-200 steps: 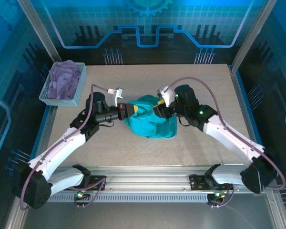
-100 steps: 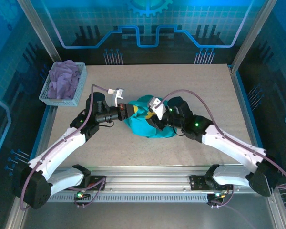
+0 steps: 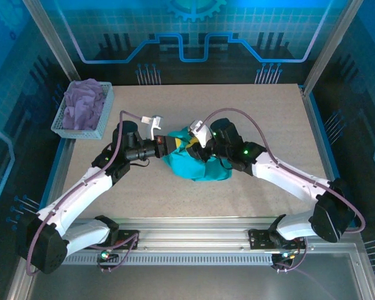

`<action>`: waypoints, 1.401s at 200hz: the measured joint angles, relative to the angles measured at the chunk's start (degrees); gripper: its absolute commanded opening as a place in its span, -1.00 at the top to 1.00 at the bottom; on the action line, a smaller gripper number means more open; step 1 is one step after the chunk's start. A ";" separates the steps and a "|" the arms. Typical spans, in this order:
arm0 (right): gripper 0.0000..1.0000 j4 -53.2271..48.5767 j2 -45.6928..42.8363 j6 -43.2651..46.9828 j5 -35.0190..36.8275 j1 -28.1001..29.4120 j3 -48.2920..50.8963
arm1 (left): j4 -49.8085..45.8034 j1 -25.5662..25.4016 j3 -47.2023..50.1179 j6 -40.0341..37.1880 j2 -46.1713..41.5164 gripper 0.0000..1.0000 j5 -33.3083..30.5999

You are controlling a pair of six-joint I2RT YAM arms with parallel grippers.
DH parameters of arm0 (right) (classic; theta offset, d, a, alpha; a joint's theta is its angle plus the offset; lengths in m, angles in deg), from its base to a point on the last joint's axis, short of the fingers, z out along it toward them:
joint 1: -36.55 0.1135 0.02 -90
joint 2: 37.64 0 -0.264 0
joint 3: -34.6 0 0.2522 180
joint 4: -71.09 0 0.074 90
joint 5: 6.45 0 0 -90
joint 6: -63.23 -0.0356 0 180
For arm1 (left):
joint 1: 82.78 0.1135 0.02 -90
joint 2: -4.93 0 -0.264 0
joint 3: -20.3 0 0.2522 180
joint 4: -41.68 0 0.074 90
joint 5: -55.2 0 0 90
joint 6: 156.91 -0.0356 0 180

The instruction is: Fold the inside-out t-shirt

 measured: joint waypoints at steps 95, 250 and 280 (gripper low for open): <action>1.00 0.55 1.40 -0.68 -3.32 -2.12 -1.18 | -0.42 0.00 0.00 -0.48 0.00 1.00 -1.42; 1.00 5.22 -9.99 -8.55 -35.56 -12.79 3.26 | -5.68 0.00 -0.57 -4.31 4.92 0.05 -12.04; 1.00 6.84 -10.01 -10.58 -38.99 -14.12 3.37 | -7.34 0.00 -0.55 -5.88 4.50 -0.27 -14.38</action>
